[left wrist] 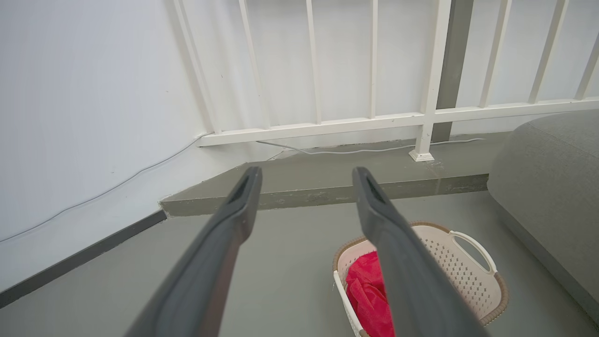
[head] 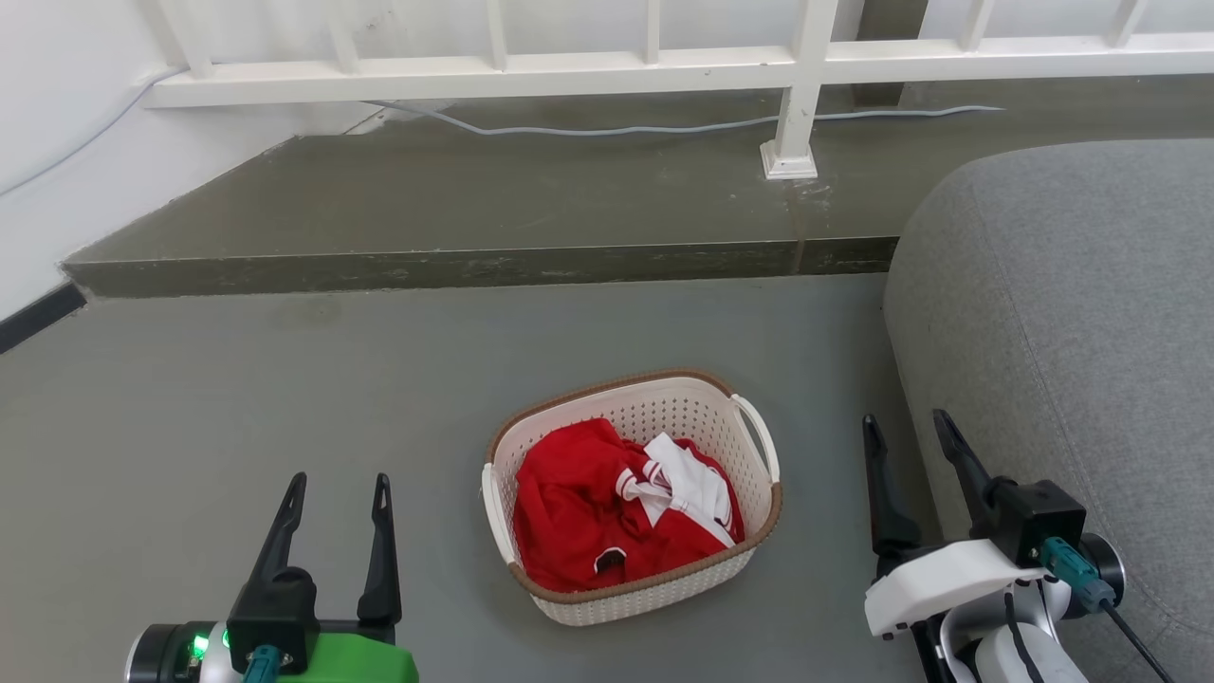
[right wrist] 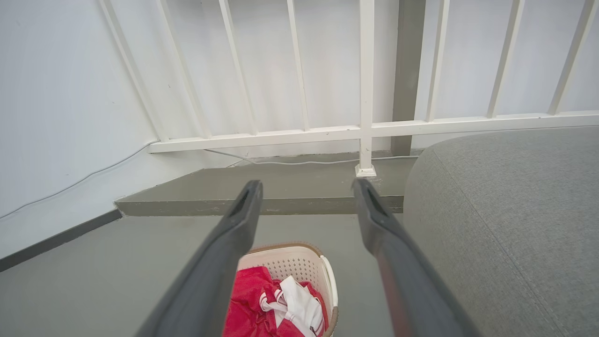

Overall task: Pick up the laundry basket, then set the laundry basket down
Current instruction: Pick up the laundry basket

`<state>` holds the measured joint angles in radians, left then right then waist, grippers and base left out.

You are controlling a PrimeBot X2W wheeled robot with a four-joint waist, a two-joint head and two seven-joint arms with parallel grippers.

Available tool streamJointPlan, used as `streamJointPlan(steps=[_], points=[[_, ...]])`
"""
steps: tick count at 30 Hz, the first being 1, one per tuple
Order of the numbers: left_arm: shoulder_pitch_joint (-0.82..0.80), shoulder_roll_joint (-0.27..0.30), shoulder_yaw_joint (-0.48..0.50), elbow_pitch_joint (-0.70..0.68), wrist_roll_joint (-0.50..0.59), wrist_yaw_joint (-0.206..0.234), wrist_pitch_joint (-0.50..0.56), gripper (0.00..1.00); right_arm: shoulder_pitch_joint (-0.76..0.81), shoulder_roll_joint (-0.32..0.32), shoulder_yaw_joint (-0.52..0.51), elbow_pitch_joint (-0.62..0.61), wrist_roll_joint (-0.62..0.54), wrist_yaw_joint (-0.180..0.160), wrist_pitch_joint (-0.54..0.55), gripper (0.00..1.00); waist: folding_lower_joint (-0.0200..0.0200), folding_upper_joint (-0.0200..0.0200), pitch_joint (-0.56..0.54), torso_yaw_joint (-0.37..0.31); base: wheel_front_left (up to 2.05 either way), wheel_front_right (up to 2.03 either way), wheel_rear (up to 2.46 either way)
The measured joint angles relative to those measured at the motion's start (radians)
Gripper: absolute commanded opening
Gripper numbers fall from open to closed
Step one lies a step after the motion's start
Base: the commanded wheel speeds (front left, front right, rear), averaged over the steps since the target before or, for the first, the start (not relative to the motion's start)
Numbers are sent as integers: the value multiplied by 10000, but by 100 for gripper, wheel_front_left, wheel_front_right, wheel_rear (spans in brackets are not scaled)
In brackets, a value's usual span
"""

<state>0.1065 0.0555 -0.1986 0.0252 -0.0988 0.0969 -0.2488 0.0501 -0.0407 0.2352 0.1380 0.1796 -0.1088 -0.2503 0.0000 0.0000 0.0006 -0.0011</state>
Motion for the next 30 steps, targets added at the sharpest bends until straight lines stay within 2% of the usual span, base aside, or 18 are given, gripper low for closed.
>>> streamJointPlan(steps=[14,22,30], points=[[34,-2,75,-71,-8,0,0,100,8,2,40,-96,-2,2,0,100,0,0,348,-32,0,0,0],[-114,-8,311,-167,-157,0,0,100,-366,0,-109,-268,0,4,-2,100,0,0,1116,-71,0,0,0],[-980,-25,462,73,-422,0,-29,100,-1301,-67,-410,6,44,52,-15,100,0,0,2139,-95,0,0,0]])
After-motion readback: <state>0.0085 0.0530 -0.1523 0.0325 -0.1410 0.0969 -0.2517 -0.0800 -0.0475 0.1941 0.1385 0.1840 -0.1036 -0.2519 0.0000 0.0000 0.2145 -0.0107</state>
